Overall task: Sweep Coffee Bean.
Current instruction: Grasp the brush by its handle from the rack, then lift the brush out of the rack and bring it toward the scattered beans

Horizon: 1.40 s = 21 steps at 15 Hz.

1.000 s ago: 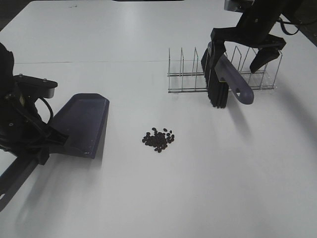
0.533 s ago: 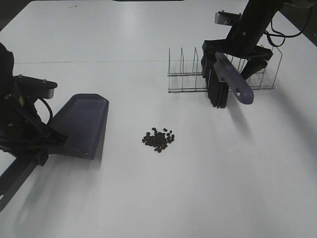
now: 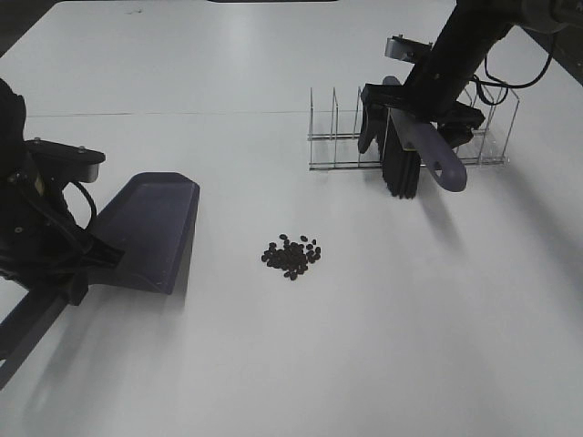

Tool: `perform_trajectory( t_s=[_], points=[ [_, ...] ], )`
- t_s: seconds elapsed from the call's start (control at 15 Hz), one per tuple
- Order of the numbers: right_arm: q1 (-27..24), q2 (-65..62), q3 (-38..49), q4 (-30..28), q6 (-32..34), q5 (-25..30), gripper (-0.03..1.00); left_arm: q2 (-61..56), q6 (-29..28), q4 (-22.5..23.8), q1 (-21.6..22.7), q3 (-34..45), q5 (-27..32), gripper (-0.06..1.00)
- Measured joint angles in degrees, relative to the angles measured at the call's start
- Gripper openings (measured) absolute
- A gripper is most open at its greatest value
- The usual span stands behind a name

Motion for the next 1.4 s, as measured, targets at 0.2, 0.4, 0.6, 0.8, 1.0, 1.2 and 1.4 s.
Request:
perform_trajectory(
  t_s=[0.2, 0.4, 0.6, 0.8, 1.0, 1.2, 1.4],
  points=[
    [0.0, 0.1, -0.2, -1.0, -0.1, -0.1, 0.75, 0.0, 0.0, 0.0, 0.0, 0.0, 0.0, 0.34],
    [0.0, 0.1, -0.2, -2.4, -0.1, 0.1, 0.45, 0.0, 0.0, 0.0, 0.0, 0.0, 0.0, 0.34],
    [0.0, 0.1, -0.9, -4.7, -0.1, 0.4, 0.30, 0.0, 0.0, 0.0, 0.0, 0.0, 0.0, 0.34],
    [0.1, 0.2, -2.7, -5.7, -0.1, 0.7, 0.30, 0.0, 0.0, 0.0, 0.0, 0.0, -0.2, 0.34],
    [0.1, 0.2, -3.2, -4.8, 1.3, 0.7, 0.30, 0.0, 0.0, -0.3, 0.0, 0.0, -0.5, 0.34],
    [0.1, -0.3, -3.2, -4.2, 1.5, 0.7, 0.30, -0.3, 0.0, -0.7, 0.0, 0.0, -0.7, 0.34],
    [0.0, -4.4, -1.0, -4.2, 1.5, 0.7, 0.30, -1.4, 0.0, -0.9, 0.0, 0.0, -2.9, 0.34]
  ],
)
